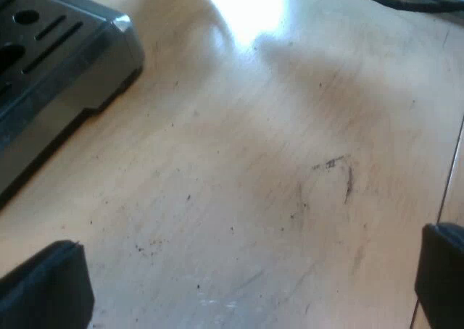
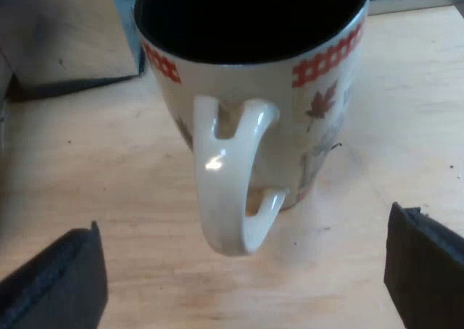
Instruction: Place mug into machine
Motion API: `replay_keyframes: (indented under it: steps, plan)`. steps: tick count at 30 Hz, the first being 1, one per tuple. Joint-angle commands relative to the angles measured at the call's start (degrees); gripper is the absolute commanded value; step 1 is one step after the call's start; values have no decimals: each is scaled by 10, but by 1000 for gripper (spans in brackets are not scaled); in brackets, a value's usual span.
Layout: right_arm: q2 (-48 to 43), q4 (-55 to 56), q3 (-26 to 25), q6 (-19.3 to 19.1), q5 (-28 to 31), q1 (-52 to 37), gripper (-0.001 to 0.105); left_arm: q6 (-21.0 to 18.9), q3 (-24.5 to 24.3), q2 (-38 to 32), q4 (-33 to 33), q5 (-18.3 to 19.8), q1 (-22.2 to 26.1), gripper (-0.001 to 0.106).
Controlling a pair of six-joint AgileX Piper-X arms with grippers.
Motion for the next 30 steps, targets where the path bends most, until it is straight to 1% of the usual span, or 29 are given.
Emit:
replay_keyframes:
  steps: [1,4,7,8,9,14,18,20,21,24,26,27,29,30]
  plan:
    - [26,-40,-7,1,8,1,79,-4,0,3,-6,-3,-2,92]
    - [68,-58,-22,1,13,1,79,-4,0,5,-6,-3,-2,92]
    - [89,-57,-37,1,14,1,79,-4,0,5,-6,-3,-2,92]
    - [117,-57,-56,1,14,1,79,-4,0,5,-6,-3,-2,92]
    - [127,-57,-63,1,14,1,79,-4,0,5,-6,-3,-2,92]
    - [154,-57,-83,1,30,1,79,-13,0,5,-6,-3,-2,92]
    - [155,-56,-83,1,31,1,78,-15,0,5,-6,-3,-2,92]
    - [155,-56,-83,1,40,1,70,-15,0,5,-6,-3,-2,92]
    - [155,-56,-83,1,45,1,68,-15,0,5,-6,-3,-2,92]
    - [155,-56,-83,1,52,1,51,-15,0,5,-6,-3,-2,92]
    - [155,-56,-83,1,56,1,37,-15,0,5,-6,-3,-2,92]
    - [155,-56,-83,1,57,1,35,-15,0,5,-6,-3,-2,92]
    - [155,-56,-83,1,57,1,18,-15,0,5,-6,-3,-2,92]
    - [155,-56,-83,1,57,1,14,-15,0,5,-6,-3,-2,92]
